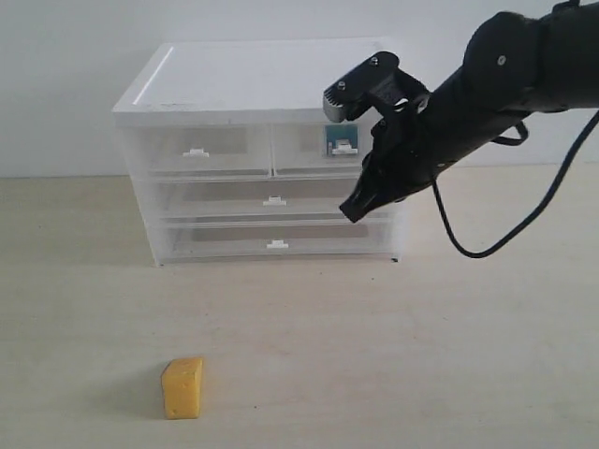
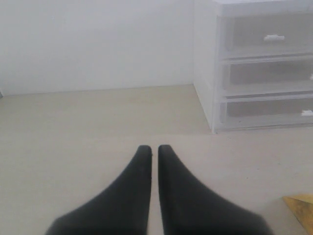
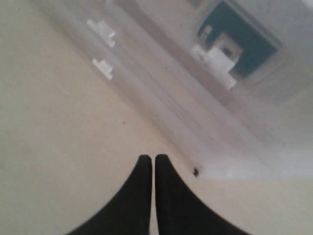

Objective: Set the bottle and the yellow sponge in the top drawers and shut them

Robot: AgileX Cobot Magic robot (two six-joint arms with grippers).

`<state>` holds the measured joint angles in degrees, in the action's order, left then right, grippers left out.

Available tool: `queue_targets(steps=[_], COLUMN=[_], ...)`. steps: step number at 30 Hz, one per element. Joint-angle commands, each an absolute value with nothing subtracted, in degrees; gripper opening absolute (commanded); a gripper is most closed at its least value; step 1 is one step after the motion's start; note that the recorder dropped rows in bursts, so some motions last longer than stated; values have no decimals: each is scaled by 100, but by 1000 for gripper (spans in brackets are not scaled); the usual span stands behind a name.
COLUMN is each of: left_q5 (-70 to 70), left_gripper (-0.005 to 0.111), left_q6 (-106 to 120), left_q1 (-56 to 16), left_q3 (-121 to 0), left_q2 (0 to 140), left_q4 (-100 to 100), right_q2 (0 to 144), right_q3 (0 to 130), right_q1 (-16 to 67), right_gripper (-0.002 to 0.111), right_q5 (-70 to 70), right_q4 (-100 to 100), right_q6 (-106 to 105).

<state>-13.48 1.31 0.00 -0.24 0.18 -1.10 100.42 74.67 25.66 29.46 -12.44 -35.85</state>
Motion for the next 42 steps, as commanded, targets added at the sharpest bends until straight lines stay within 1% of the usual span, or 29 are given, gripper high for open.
queue_targets(steps=[1,3,6,11,13,15,18,22,30,32,37,40,42], left_q5=[-1325,-1325,-1325,-1325,-1325,-1296,-971,-623,-243,-146,741,1320,1477], left_gripper=[4,4,4,4,4,4,4,4,4,4,4,4,4], left_q6=[102,102,102,102,102,102,0,-620,-1010,-1334,-1350,-1503,-2021], left_q1=[7,7,7,7,7,7,7,7,7,7,7,7,7], left_q3=[0,0,0,0,0,0,0,0,0,0,0,0,0], left_q2=[0,0,0,0,0,0,0,0,0,0,0,0,0], left_q4=[-67,-67,-67,-67,-67,-67,0,425,623,711,711,711,701], right_q2=[9532,9323,9020,8503,8198,7828,7113,6003,4050,3547,2385,1772,1436], right_q3=[7469,7469,7469,7469,7440,7282,6794,5891,3986,3554,2675,2439,2307], right_q1=[2422,2253,1752,798,548,379,286,286,286,286,286,286,286], right_gripper=[0,0,0,0,0,0,0,0,0,0,0,0,0], right_q5=[3963,4293,4835,5429,5445,5272,4609,3461,2133,1873,1201,1262,1231], right_q4=[-203,178,573,552,526,526,516,524,493,483,412,250,134], right_q6=[-2761,-2187,-1293,-999,-934,-824,-672,-435,-86,0,309,439,453])
